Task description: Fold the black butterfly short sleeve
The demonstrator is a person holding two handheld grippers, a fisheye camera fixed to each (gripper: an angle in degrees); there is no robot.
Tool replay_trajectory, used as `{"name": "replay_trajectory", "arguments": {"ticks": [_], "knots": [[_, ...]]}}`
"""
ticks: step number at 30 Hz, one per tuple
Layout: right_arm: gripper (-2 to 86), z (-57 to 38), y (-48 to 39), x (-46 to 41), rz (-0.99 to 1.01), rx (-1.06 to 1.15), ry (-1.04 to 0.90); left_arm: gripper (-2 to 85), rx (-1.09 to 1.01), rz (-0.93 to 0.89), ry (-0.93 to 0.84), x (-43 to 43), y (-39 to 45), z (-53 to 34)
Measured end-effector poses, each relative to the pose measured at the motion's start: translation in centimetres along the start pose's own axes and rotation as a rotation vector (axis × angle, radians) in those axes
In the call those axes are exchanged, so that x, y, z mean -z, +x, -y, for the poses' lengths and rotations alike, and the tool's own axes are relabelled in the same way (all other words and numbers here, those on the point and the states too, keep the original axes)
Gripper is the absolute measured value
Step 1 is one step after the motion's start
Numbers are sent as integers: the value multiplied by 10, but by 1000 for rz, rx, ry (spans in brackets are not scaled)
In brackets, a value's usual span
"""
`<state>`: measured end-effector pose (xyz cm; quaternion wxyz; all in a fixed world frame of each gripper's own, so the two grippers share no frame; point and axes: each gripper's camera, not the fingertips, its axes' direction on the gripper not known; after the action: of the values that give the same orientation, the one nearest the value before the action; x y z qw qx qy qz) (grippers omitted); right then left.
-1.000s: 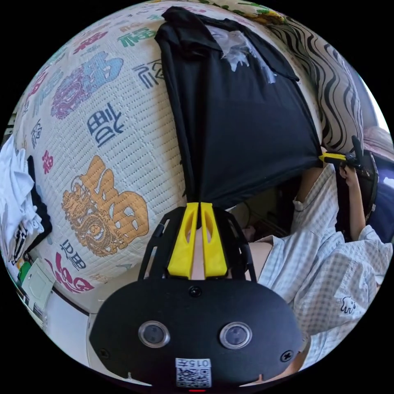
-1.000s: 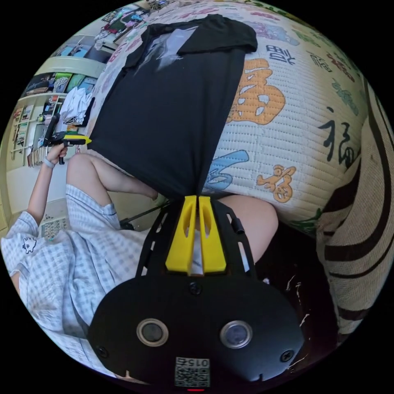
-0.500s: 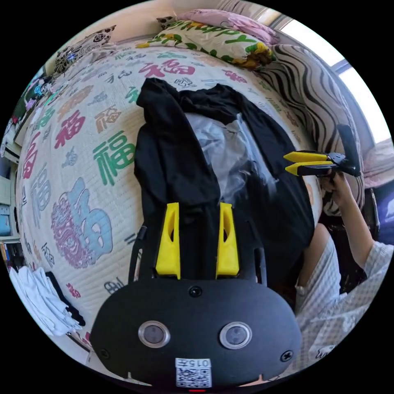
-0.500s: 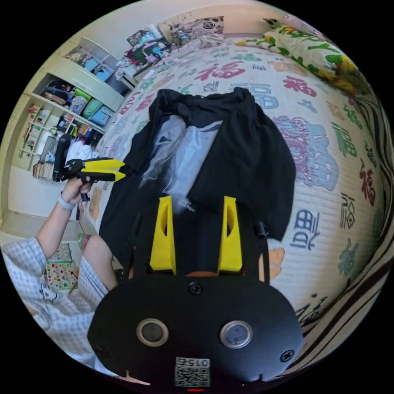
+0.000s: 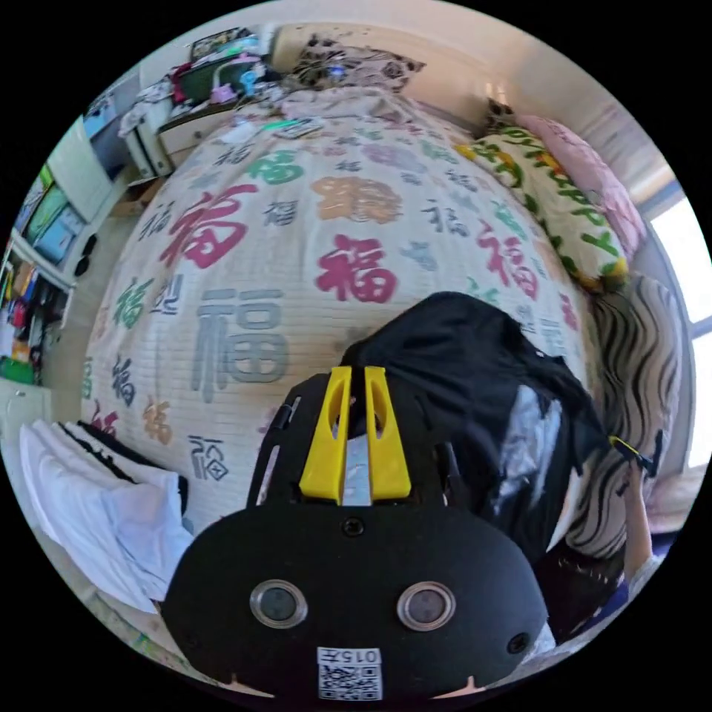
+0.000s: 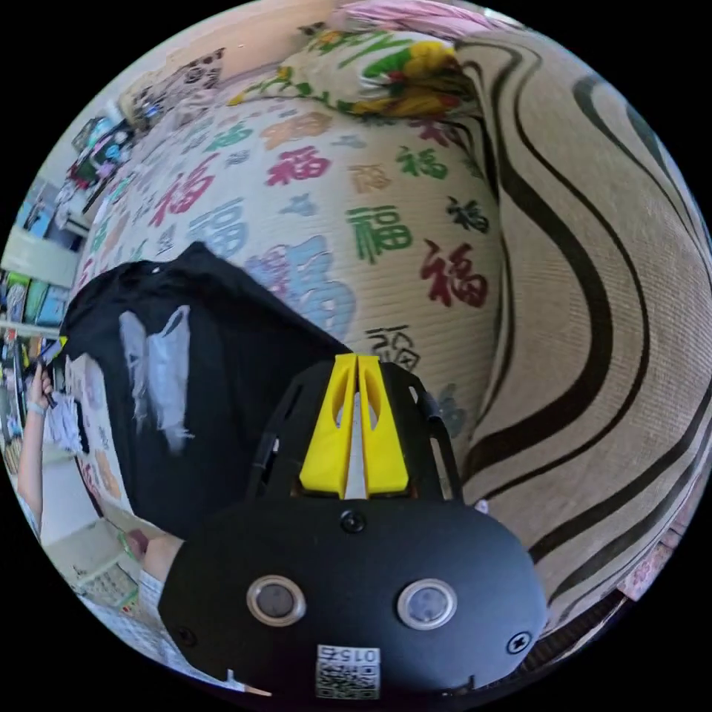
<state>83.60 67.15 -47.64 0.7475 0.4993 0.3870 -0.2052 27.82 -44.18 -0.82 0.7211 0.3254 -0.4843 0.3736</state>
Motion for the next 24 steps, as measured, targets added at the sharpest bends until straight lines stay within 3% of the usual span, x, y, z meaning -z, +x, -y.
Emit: {"name": "replay_trajectory", "arguments": {"ticks": [4,6,10,14,18,19,21,24], "knots": [[19,31,33,-5,-164,-119,-124,65,185,273,-103,-19,-30,5],[42,41,30,6,-178,-98,-101,74,184,244,-56,-14,-24,4],[102,84,-16,41,129,192,86,83,-74,23,29,-9,37,26],[111,155,-80,15,376,340,-25,109,-389,-77,-89,-49,129,64],[81,194,-117,-35,378,360,-274,66,-462,8,-206,-97,170,80],[36,199,-124,-43,353,373,-319,24,-464,1,-240,-108,175,82],[6,204,-130,-39,262,443,-305,5,-444,16,-268,-116,179,85],[-2,220,-129,-22,225,459,-235,-3,-395,-12,-169,-102,177,91]]}}
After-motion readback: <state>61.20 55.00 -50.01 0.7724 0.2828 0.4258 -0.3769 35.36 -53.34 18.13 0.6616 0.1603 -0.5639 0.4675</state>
